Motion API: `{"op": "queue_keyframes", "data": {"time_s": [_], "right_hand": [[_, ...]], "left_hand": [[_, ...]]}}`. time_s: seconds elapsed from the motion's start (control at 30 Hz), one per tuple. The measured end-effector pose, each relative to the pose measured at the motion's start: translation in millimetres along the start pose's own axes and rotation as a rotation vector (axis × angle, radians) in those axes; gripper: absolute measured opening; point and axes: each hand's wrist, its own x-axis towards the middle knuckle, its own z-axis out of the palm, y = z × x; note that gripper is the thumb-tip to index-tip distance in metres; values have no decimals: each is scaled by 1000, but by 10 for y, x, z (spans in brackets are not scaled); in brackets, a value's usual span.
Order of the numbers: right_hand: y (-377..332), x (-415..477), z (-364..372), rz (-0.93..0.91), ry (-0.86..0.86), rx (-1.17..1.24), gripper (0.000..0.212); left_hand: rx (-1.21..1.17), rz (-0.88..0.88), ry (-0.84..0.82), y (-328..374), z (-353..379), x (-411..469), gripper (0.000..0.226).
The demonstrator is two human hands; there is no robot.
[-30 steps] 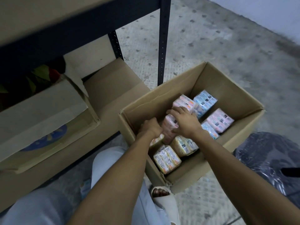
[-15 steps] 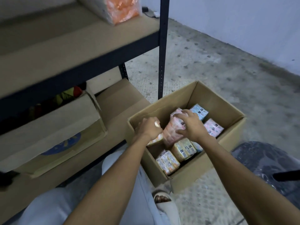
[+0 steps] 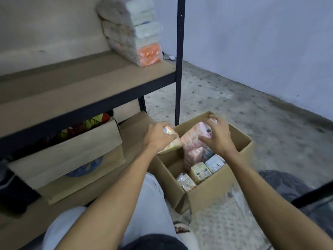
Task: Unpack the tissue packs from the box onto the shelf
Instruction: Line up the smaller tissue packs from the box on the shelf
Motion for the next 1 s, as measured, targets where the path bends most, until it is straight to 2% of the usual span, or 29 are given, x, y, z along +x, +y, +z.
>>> {"op": "queue_keyframes", "data": {"time_s": [0.23,0.53,0.67,0.83,1.0], "right_hand": [[-361,-85,-538,-91,234,83,56],[-960,-70,-1136,-240,442,169,52],[-1232,-4,-1305,-301,525,199,51],[-1542,101,-1390,-357,573,280,51],[-1811,262,-1267,-401,542,365,51]], "left_hand": [[9,105,186,183,-595,-238,43],[-44,247,478,334,-1385,-508,39],[-102,363,581,362,-1702,-602,35],[-71,484,698,287,-2070,-675,34],[-42,522,727,7,-2358,-661,35]]}}
